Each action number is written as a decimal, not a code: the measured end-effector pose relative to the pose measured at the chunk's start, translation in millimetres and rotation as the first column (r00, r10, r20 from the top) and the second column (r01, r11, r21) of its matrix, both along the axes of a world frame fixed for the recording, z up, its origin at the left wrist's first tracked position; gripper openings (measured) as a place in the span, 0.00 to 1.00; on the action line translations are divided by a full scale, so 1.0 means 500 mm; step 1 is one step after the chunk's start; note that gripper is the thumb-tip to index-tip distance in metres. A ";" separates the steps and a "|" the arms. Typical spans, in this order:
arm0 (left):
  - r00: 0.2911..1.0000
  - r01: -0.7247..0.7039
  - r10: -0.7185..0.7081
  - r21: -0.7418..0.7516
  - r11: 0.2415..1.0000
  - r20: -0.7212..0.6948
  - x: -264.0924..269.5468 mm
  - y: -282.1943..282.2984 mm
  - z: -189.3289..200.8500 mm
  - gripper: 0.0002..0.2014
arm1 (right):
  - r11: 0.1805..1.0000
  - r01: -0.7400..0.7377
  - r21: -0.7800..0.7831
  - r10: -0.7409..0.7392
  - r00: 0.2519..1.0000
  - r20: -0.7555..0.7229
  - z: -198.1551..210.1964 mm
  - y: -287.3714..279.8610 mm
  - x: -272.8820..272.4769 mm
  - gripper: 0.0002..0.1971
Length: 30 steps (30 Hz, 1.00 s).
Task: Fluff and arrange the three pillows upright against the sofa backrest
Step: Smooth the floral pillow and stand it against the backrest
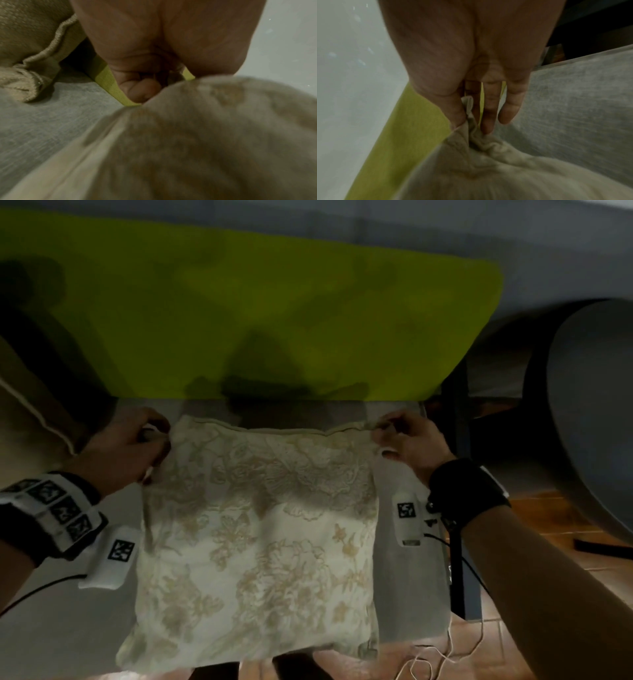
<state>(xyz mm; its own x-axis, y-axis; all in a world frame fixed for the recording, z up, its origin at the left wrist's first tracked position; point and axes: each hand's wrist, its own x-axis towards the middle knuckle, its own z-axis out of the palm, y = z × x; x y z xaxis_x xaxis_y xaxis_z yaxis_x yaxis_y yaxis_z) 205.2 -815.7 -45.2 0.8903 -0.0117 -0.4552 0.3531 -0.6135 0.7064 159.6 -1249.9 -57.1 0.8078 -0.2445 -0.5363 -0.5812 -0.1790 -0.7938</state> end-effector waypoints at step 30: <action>0.877 -0.405 0.273 -0.301 0.863 -0.396 -0.018 0.049 -0.031 0.25 | 0.980 0.110 -0.168 -0.106 0.994 0.036 -0.033 -0.068 -0.049 0.17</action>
<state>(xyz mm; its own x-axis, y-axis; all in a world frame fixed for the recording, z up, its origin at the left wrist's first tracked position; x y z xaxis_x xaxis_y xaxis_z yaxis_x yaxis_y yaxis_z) 196.4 -791.4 -61.0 0.6668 0.0398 -0.7442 0.7417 -0.1332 0.6574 134.9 -1284.1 -73.4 0.7851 -0.4167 -0.4582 -0.5836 -0.2500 -0.7726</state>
